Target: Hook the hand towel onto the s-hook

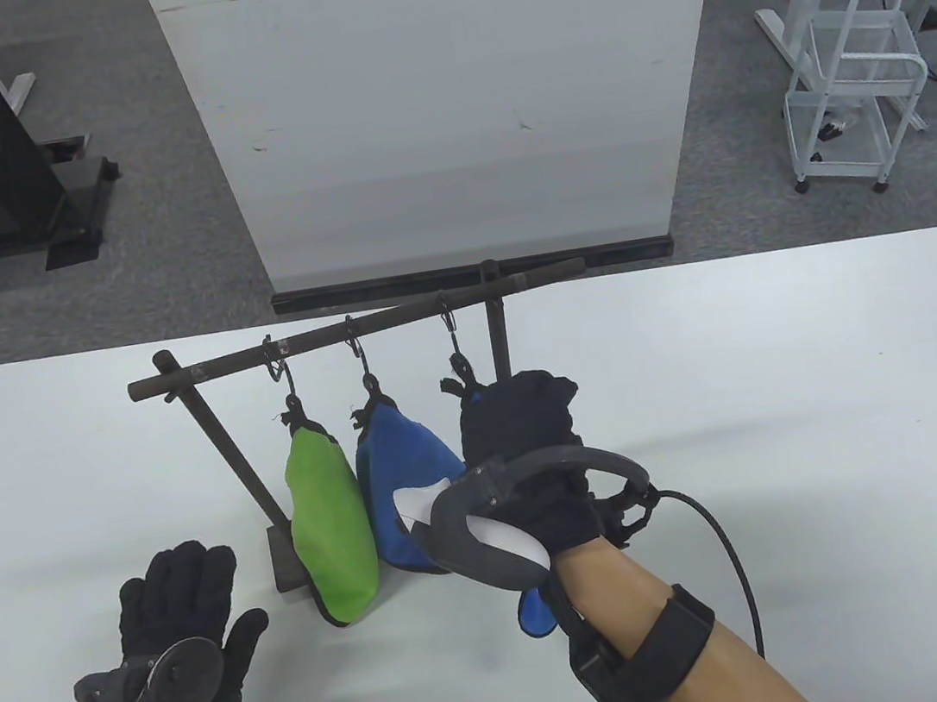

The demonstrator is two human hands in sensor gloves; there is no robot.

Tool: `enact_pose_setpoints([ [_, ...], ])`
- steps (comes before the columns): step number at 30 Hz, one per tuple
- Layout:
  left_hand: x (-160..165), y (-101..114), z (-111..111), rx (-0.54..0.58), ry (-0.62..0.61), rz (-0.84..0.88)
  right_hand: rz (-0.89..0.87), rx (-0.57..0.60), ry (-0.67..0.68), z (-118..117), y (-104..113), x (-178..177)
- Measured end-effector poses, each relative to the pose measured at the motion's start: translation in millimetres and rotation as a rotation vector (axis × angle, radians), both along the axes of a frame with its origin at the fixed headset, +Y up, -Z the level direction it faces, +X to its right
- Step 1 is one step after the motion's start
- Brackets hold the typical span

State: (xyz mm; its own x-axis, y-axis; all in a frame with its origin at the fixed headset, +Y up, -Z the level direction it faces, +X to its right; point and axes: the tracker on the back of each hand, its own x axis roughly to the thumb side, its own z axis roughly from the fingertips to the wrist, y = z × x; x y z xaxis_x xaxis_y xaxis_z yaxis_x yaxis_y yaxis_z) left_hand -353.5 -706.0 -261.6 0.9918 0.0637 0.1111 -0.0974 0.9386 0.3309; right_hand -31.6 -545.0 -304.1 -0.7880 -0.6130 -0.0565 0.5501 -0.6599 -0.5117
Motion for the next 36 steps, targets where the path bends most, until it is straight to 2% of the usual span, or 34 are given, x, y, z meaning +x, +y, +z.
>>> enact_pose_setpoints([
  [6, -2, 1, 1, -0.002, 0.004, 0.005, 0.013, -0.056, -0.024, -8, 2, -3],
  [19, 0, 2, 1, -0.006, -0.001, -0.001, 0.03, -0.122, -0.019, -4, -2, -3],
  [27, 0, 2, 0, -0.006, 0.0, -0.007, -0.06, -0.071, -0.012, -2, -5, 3],
  [31, 1, 2, 1, -0.003, 0.001, -0.006, -0.091, -0.112, -0.036, 2, -8, 7],
  [36, 3, 1, 1, -0.003, -0.002, -0.021, -0.197, -0.184, -0.006, 15, -15, 18],
])
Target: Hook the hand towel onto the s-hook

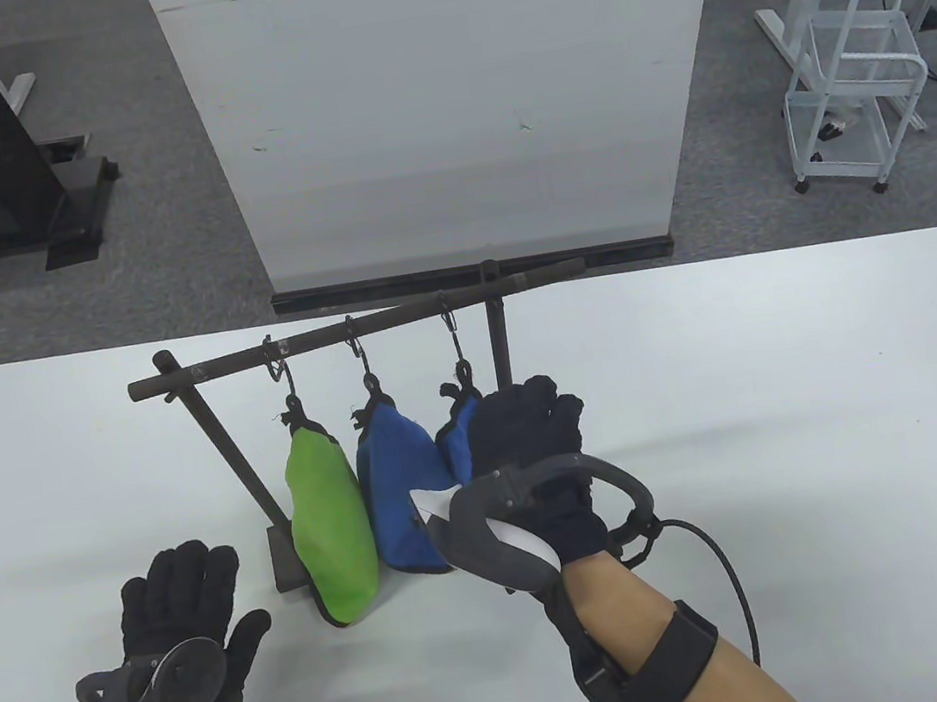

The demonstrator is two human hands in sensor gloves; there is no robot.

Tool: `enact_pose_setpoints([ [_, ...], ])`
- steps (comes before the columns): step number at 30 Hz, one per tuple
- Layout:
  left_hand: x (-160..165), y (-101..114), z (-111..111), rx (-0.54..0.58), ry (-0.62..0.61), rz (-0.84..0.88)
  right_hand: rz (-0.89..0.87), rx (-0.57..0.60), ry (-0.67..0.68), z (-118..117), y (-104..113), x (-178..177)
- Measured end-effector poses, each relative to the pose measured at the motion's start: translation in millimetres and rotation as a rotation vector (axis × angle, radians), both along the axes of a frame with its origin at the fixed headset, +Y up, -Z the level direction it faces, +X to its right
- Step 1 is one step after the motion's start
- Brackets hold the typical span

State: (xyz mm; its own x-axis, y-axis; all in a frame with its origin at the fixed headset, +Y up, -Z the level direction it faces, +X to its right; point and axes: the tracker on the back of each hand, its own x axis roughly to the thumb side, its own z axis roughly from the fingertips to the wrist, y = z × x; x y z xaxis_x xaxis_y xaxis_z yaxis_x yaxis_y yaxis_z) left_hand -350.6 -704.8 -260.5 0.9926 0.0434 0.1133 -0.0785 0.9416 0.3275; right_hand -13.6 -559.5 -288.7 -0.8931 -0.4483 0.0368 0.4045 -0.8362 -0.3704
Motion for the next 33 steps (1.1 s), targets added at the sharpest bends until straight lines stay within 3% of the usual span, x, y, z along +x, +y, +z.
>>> enact_pose_setpoints([
  [8, 4, 2, 3, 0.025, 0.001, -0.012, -0.214, -0.009, 0.116, 26, -21, 30],
  [13, 5, 4, 5, 0.042, 0.01, -0.014, -0.349, -0.004, 0.183, 37, -53, 52],
  [16, 5, 5, 5, 0.05, 0.02, -0.034, -0.371, -0.014, 0.154, 37, -66, 61],
  [25, 8, 4, 5, 0.052, 0.041, -0.068, -0.462, 0.024, 0.144, 40, -131, 84],
  [28, 8, 3, 4, 0.042, 0.049, -0.066, -0.483, -0.004, 0.127, 38, -145, 89],
  [33, 10, -1, 3, 0.034, 0.06, -0.082, -0.482, 0.044, 0.163, 38, -166, 93],
])
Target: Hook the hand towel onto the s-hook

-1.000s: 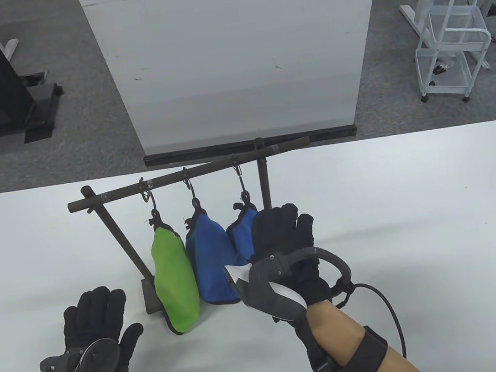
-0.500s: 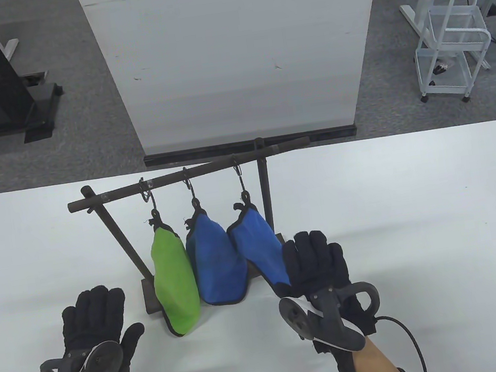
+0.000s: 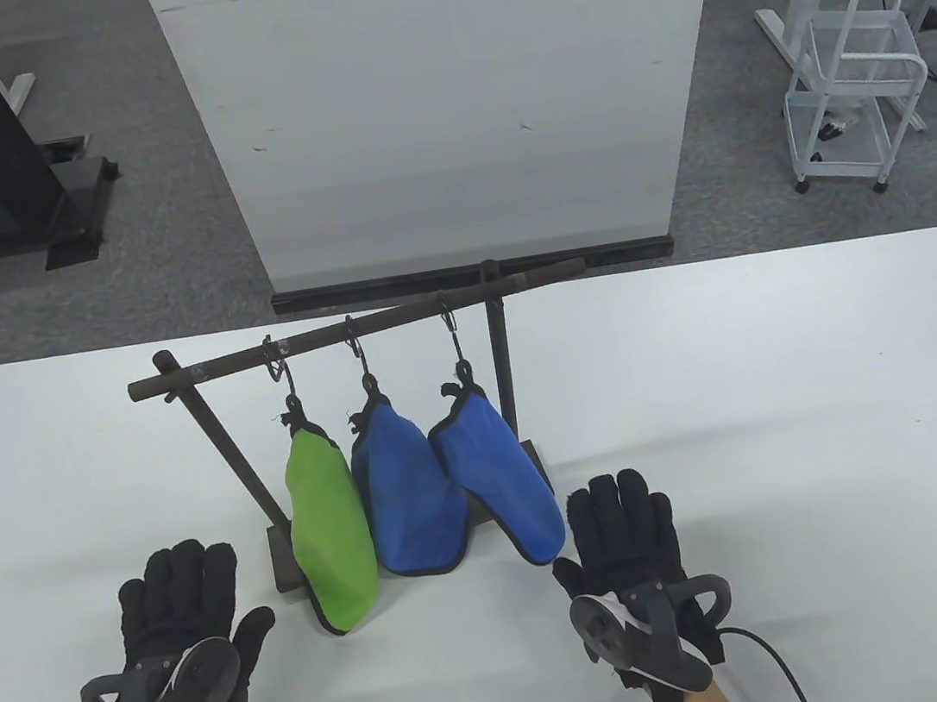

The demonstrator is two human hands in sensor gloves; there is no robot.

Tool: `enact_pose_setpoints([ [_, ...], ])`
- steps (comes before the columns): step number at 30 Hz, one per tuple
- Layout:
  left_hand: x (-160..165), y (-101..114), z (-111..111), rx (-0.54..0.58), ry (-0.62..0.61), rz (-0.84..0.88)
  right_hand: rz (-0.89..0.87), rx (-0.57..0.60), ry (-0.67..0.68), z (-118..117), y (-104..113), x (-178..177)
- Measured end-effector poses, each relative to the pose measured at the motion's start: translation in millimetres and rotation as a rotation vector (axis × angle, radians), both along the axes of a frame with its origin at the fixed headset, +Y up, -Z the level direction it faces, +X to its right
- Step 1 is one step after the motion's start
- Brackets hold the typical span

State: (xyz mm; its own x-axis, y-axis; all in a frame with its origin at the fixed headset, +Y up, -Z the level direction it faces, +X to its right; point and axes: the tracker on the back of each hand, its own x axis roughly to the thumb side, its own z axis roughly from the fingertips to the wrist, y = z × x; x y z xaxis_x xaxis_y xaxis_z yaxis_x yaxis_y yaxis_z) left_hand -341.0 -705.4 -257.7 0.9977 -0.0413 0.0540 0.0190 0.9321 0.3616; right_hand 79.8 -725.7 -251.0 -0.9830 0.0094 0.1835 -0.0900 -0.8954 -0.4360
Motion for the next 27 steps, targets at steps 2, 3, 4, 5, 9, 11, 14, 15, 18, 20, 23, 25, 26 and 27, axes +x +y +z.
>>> enact_pose_setpoints([
  [2, 1, -1, 0, -0.003, 0.005, -0.002, 0.035, -0.03, -0.015, 0, -1, 2],
  [3, 2, -1, -1, -0.003, 0.008, -0.002, 0.028, -0.02, -0.026, 1, 0, 4],
  [4, 3, -2, -1, -0.004, 0.009, -0.002, 0.023, -0.018, -0.021, 2, 1, 5],
  [5, 5, -3, -1, -0.007, 0.008, -0.008, 0.012, -0.019, -0.016, 3, 1, 6],
  [9, 8, -5, -2, -0.007, 0.013, -0.026, 0.038, -0.044, -0.039, 8, -7, 10],
  [11, 9, -6, -2, -0.006, 0.016, -0.034, 0.027, -0.06, -0.05, 11, -12, 15],
  [14, 10, -6, -1, -0.008, 0.021, -0.029, 0.003, -0.067, -0.058, 13, -11, 19],
  [15, 10, -7, -1, -0.009, 0.023, -0.026, 0.001, -0.056, -0.061, 13, -9, 19],
  [18, 10, -7, -1, -0.008, 0.024, -0.03, -0.001, -0.05, -0.064, 14, -8, 20],
  [20, 10, -7, -1, -0.013, 0.03, -0.017, -0.009, -0.058, -0.073, 14, -9, 23],
  [23, 10, -7, -2, -0.018, 0.04, -0.014, -0.02, -0.071, -0.091, 14, -9, 29],
  [25, 10, -7, -3, -0.016, 0.047, -0.012, -0.025, -0.069, -0.094, 14, -9, 31],
  [26, 10, -6, -2, -0.013, 0.048, -0.008, -0.027, -0.066, -0.096, 15, -9, 32],
  [27, 10, -6, -2, -0.01, 0.049, -0.007, -0.029, -0.066, -0.097, 15, -8, 33],
])
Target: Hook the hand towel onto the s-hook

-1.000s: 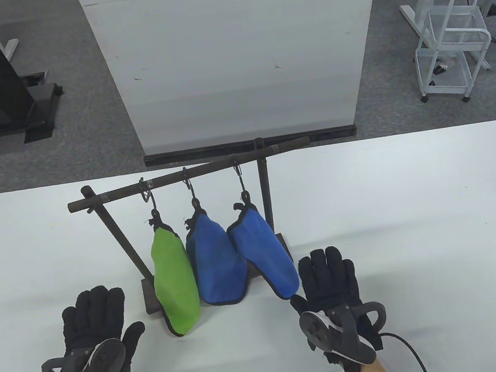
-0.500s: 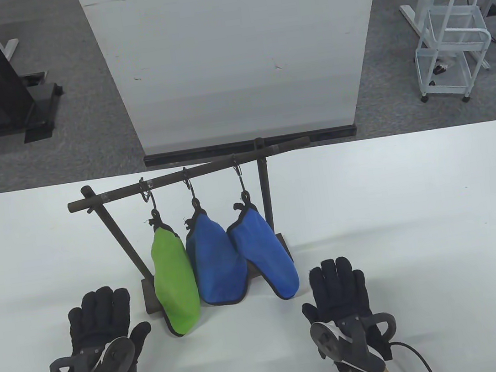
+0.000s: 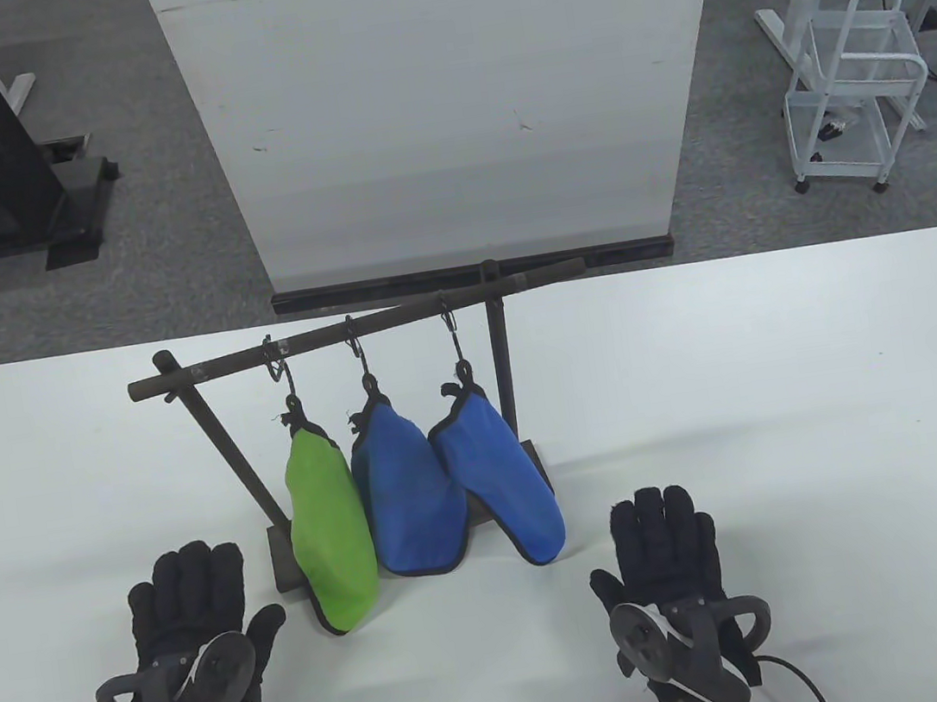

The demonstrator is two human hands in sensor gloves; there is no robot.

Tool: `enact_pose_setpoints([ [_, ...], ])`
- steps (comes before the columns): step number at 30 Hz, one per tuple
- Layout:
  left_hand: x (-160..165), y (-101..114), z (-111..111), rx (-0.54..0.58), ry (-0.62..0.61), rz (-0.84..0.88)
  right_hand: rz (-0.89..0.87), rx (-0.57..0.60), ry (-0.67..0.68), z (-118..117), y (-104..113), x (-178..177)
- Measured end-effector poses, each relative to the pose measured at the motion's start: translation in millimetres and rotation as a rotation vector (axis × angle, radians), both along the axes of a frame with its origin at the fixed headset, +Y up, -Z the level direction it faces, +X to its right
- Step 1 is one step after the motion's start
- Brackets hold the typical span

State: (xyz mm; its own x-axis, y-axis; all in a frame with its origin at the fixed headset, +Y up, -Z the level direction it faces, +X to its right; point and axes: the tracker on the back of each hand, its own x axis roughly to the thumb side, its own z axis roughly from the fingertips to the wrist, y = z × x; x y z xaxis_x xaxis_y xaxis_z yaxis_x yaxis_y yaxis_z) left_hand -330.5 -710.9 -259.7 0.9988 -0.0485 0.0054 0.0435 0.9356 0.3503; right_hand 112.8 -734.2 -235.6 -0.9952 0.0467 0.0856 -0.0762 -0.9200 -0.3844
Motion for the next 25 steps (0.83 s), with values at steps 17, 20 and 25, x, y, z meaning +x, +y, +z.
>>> enact_pose_setpoints([
  [17, 6.6, -3.3, -0.6, -0.011, 0.0, -0.003, -0.025, -0.024, 0.031, 3.4, -3.4, 0.6],
  [20, 6.5, -3.4, -0.8, -0.011, 0.0, 0.0, -0.017, -0.03, 0.036, 3.5, -4.5, -1.1],
  [25, 7.0, -4.1, -1.6, -0.022, 0.001, -0.003, 0.01, -0.031, 0.032, 3.7, -4.3, -2.2],
])
